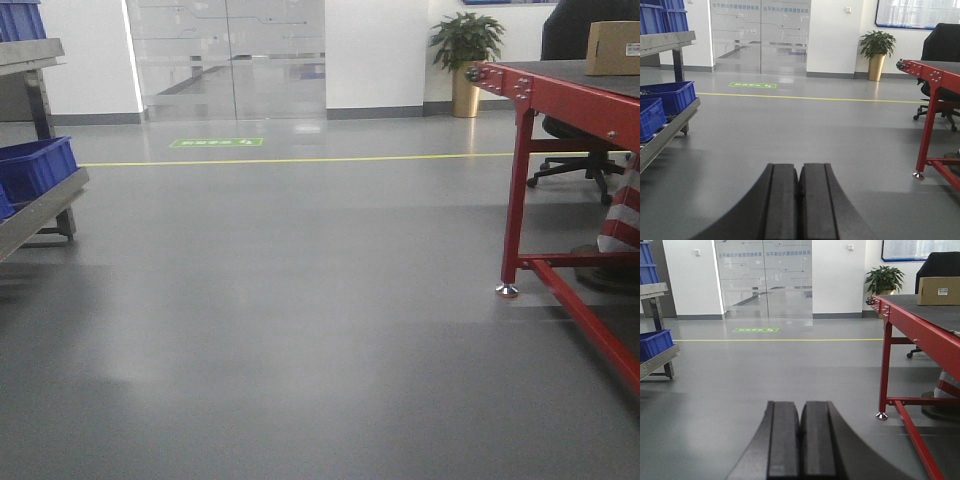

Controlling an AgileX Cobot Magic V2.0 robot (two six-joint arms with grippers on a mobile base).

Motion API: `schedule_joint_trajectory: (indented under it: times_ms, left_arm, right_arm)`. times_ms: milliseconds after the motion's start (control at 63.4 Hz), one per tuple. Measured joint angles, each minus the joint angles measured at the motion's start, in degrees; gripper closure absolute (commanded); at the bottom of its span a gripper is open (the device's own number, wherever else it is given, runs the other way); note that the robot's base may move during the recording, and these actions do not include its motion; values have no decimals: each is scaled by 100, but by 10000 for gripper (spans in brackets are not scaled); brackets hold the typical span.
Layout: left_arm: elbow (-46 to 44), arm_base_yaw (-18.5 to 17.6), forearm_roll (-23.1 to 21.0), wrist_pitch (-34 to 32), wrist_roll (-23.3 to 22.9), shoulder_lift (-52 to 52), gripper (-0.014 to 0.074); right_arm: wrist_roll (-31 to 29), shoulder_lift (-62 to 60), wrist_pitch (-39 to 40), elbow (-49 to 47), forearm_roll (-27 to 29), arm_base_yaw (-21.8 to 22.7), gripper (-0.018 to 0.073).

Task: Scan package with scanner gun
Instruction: 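Drive the base forward and turn toward the red-framed table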

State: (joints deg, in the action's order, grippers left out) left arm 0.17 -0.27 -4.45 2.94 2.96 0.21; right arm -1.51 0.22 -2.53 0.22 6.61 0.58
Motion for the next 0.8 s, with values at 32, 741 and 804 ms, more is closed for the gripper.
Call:
schedule_joint_trajectory:
  times_ms: [32,741,804]
  left_arm:
    - [0,0,0,0,0,0,707]
    - [0,0,0,0,0,0,707]
    - [0,0,0,0,0,0,707]
  right_arm:
    - [0,0,0,0,0,0,727]
    - [0,0,0,0,0,0,727]
    - [0,0,0,0,0,0,727]
